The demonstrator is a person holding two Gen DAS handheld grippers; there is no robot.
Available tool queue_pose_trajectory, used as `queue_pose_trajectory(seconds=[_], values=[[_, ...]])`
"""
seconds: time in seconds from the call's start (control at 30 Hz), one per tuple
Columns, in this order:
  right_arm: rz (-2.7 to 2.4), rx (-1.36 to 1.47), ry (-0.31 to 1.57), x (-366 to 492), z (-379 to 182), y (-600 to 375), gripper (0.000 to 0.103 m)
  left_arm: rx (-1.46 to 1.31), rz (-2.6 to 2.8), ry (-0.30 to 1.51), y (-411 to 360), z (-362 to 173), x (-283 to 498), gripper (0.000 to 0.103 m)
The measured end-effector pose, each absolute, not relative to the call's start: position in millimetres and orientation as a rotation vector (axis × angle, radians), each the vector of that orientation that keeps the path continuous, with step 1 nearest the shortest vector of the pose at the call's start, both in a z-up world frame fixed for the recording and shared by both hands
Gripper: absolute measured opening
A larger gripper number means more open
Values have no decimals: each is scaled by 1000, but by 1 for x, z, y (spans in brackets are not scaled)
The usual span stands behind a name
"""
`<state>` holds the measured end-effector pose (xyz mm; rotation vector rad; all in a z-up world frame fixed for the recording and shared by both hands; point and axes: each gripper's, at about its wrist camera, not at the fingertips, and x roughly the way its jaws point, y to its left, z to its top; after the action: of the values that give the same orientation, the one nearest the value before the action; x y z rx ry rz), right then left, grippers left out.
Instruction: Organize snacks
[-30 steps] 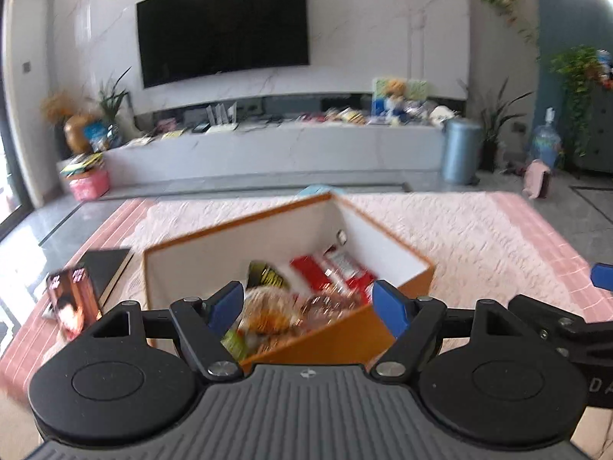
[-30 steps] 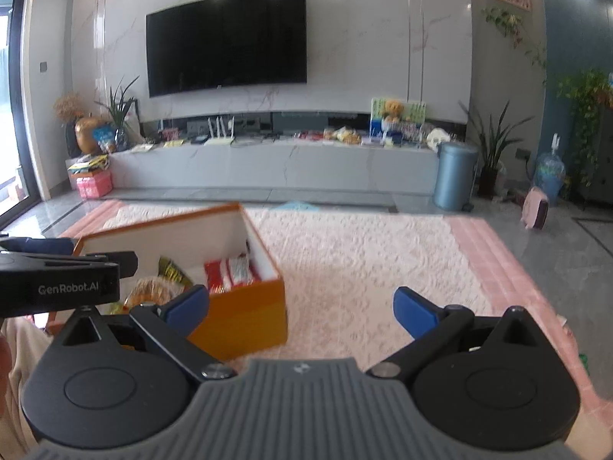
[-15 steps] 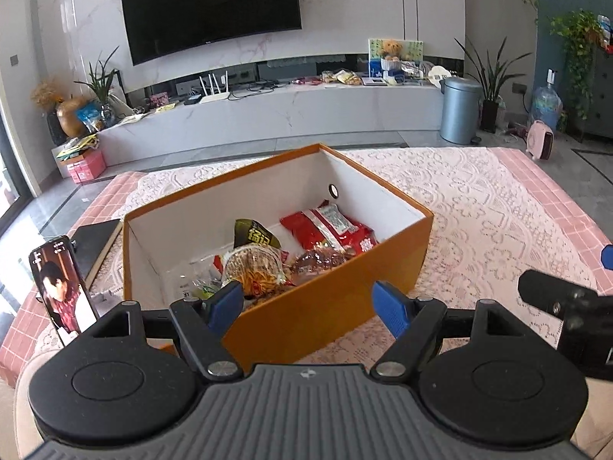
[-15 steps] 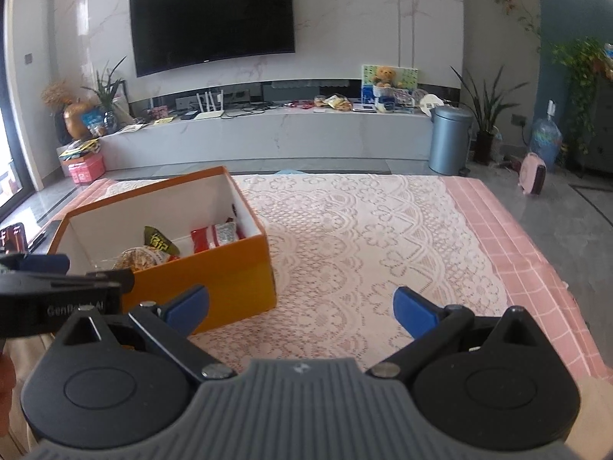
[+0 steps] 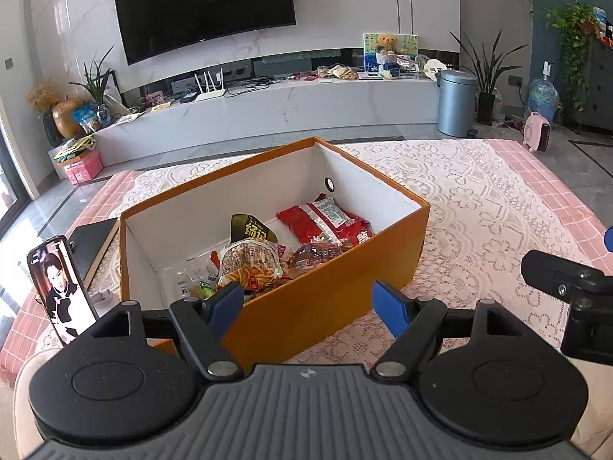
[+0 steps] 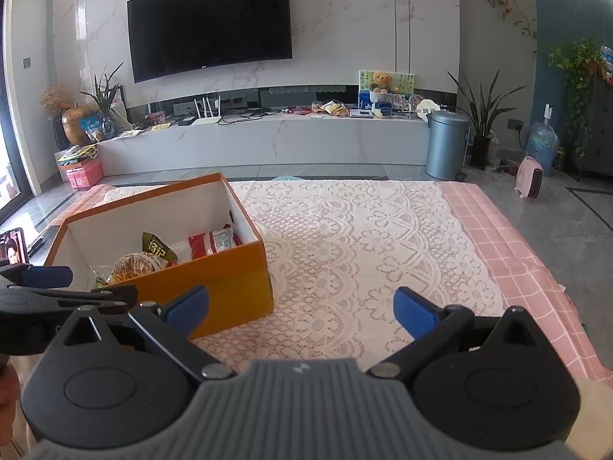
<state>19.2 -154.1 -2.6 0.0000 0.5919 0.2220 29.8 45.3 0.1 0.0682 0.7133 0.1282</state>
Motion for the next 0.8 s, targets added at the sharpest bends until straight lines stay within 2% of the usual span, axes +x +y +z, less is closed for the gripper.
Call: queue_pose_trajectory(seconds=[0.8], values=[[212,-9,581,17,-1,-152,99,75,118,709,45,3,31,90]])
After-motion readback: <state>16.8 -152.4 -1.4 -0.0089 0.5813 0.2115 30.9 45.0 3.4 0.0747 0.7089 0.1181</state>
